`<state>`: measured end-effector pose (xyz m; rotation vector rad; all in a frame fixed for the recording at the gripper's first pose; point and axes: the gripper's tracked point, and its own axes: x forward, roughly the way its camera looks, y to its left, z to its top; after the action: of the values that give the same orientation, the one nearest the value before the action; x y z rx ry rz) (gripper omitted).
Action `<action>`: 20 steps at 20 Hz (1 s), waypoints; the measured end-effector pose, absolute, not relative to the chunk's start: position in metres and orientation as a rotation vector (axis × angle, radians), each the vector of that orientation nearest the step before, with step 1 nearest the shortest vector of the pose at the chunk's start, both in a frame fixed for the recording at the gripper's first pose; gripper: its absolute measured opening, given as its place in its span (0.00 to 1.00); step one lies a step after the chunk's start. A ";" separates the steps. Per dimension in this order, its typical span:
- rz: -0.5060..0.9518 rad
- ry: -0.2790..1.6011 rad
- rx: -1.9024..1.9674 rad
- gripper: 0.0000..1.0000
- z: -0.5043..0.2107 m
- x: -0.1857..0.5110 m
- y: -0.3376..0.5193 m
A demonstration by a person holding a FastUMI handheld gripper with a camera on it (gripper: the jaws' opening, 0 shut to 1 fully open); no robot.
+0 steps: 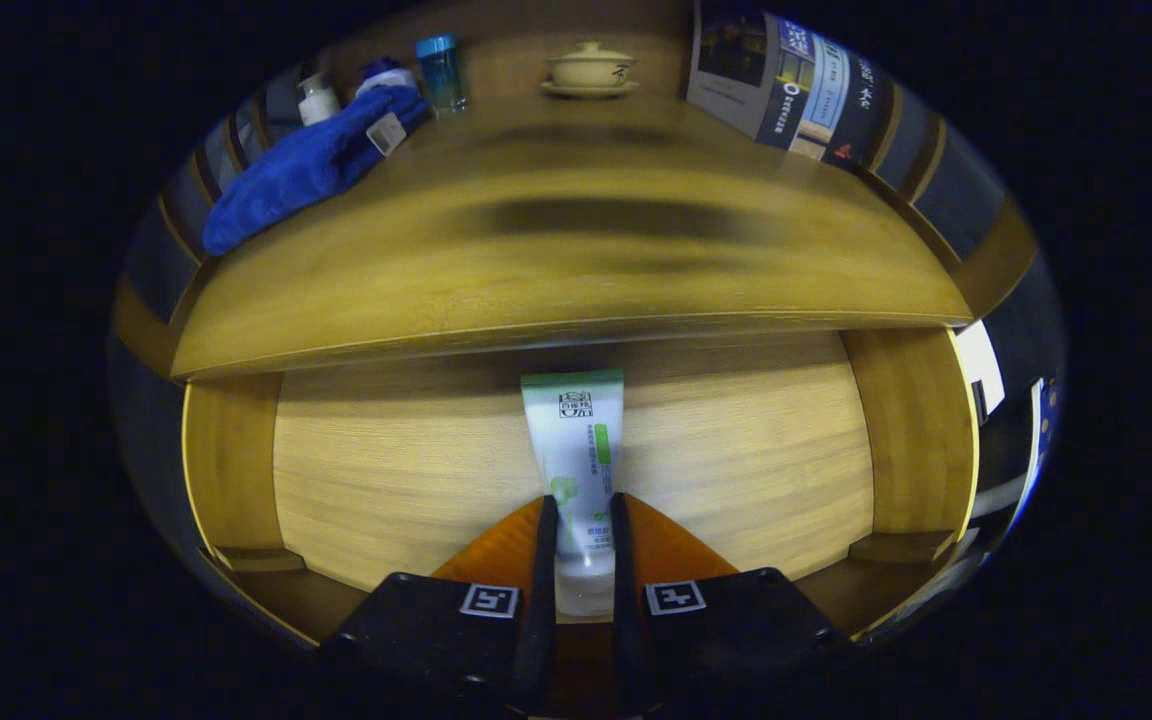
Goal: Pull open the drawer, take out the items inside it, and place them on the countertop above the cabinet.
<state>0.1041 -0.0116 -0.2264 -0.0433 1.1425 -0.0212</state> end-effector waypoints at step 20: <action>0.061 0.999 -0.044 0.32 -0.136 0.068 0.001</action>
<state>0.0684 0.0013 -0.1363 -0.0439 0.9990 0.0611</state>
